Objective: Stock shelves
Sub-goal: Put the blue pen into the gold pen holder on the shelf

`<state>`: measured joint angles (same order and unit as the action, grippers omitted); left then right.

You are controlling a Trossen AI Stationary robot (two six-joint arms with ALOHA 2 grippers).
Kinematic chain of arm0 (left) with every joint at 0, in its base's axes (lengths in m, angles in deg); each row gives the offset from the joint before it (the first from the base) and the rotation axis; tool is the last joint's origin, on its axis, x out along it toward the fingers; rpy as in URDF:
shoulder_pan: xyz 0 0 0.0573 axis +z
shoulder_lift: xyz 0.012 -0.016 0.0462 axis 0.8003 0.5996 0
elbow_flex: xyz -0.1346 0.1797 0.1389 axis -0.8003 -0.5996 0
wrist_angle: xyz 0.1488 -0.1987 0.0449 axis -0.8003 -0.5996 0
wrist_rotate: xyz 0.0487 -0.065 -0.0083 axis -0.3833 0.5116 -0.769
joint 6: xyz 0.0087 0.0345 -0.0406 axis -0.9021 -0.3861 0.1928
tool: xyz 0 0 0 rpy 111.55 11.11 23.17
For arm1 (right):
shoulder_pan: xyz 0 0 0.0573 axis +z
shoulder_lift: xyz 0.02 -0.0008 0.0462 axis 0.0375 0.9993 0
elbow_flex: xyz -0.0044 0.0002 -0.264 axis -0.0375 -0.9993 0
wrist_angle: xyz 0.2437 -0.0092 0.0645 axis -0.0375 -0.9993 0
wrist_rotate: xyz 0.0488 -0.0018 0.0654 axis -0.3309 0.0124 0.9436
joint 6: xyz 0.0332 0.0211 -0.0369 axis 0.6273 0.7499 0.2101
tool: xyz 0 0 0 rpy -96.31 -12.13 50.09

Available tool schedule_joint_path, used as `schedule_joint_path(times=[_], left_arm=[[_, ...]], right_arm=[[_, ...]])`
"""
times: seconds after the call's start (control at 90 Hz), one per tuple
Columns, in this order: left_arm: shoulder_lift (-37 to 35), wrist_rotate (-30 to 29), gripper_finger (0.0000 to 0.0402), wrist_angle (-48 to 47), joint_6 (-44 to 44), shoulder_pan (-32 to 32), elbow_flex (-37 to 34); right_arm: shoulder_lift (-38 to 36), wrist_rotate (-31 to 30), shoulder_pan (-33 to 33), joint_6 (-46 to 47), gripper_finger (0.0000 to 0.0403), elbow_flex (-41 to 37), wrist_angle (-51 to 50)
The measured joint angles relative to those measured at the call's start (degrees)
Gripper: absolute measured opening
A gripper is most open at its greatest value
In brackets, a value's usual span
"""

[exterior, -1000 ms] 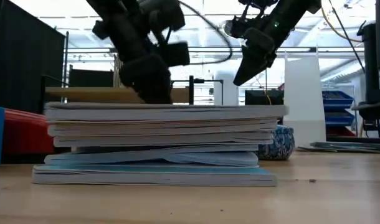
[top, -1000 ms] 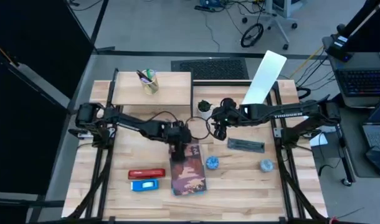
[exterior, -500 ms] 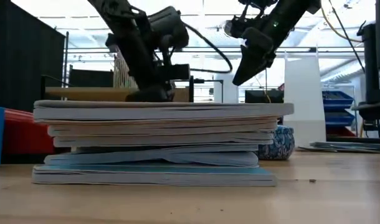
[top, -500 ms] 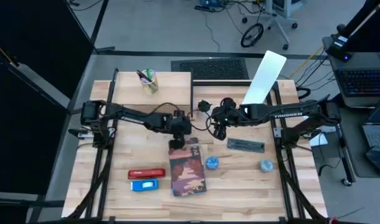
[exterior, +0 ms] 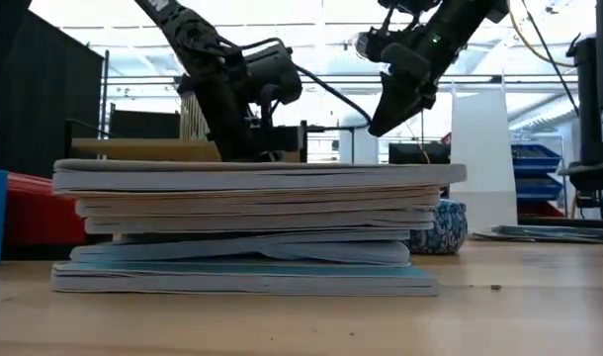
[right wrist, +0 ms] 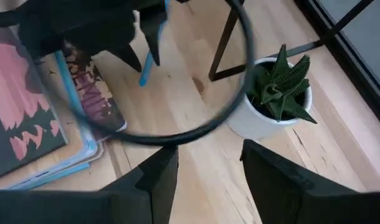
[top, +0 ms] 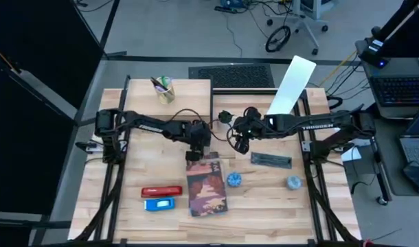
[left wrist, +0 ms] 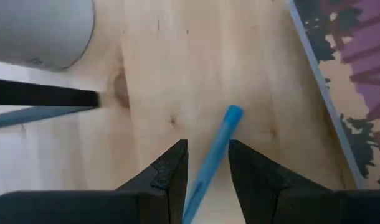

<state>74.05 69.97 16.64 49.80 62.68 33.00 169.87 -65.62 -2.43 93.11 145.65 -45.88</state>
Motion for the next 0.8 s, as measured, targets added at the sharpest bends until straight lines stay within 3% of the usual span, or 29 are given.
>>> schedule_joint_path(times=[0.078,0.411,0.678,0.8], left_arm=[[0.0,2.7,0.0104,-0.5,-1.2,0.8,0.0],[3.8,4.4,0.0101,-0.2,-4.0,0.9,0.3],[4.9,6.1,0.0019,-0.5,-4.0,0.5,0.3],[4.9,6.0,0.0011,-0.7,-2.7,0.5,0.3]], right_arm=[[0.0,0.0,0.0,0.6,0.0160,0.0,0.1],[0.0,0.0,0.0,0.9,0.0160,0.0,0.0],[0.0,-0.1,0.0,0.9,0.0160,0.0,-0.1],[0.0,-0.2,0.0,0.9,0.0160,0.0,0.0]])
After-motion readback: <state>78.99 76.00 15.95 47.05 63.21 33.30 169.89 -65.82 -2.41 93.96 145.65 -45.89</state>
